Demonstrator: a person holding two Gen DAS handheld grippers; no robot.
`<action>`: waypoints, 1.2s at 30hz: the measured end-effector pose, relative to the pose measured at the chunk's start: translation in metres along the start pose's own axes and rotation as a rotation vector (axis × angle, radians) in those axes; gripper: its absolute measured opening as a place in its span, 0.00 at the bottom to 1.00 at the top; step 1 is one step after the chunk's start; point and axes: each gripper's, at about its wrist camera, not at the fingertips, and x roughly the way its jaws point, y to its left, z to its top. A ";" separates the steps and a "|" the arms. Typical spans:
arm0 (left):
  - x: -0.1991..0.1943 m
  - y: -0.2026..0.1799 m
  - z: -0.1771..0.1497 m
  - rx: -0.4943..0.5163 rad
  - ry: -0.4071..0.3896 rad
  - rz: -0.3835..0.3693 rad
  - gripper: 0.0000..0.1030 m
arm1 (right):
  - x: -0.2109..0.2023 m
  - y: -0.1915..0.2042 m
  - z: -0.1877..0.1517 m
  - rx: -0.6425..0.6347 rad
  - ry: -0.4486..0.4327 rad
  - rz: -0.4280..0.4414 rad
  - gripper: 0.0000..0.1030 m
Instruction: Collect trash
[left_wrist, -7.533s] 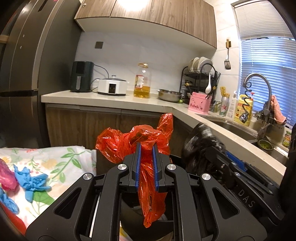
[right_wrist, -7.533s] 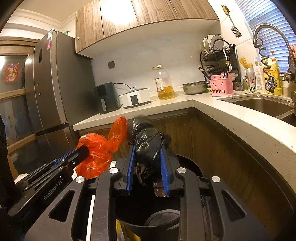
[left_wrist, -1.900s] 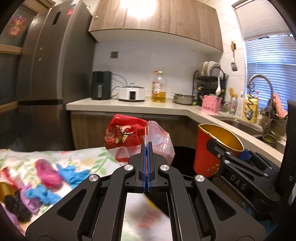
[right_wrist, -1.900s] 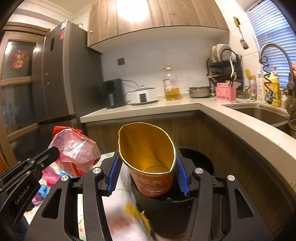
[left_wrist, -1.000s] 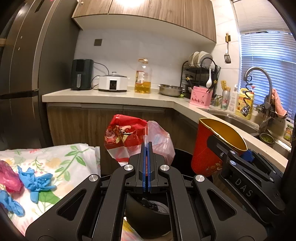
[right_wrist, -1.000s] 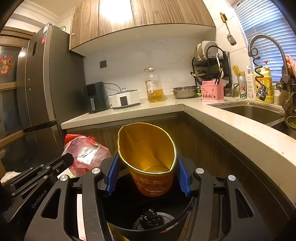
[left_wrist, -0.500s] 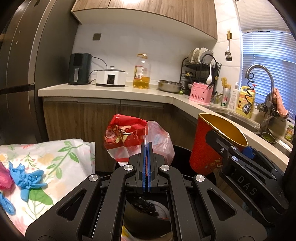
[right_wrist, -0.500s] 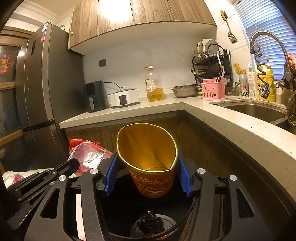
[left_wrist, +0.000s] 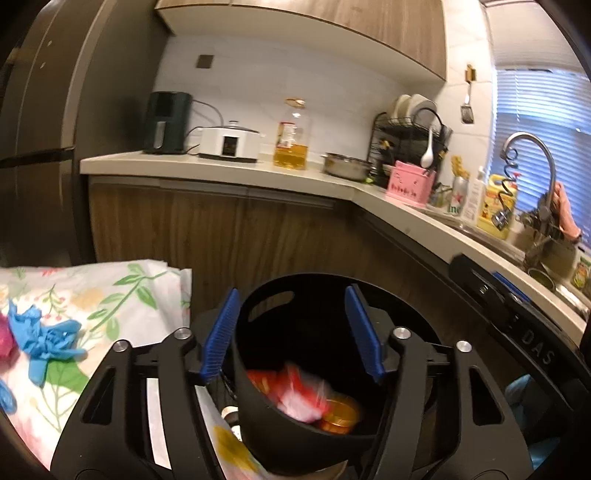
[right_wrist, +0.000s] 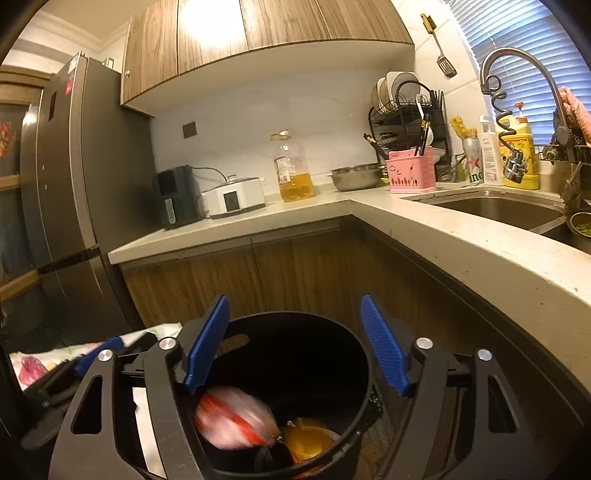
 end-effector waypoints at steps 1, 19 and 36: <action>-0.002 0.002 0.000 -0.004 0.003 0.014 0.65 | -0.001 0.000 -0.001 -0.006 0.007 -0.003 0.72; -0.091 0.023 -0.007 -0.007 -0.040 0.188 0.85 | -0.056 0.030 -0.003 -0.055 0.005 0.040 0.80; -0.180 0.065 -0.038 -0.039 -0.068 0.333 0.85 | -0.113 0.075 -0.032 -0.085 0.000 0.101 0.80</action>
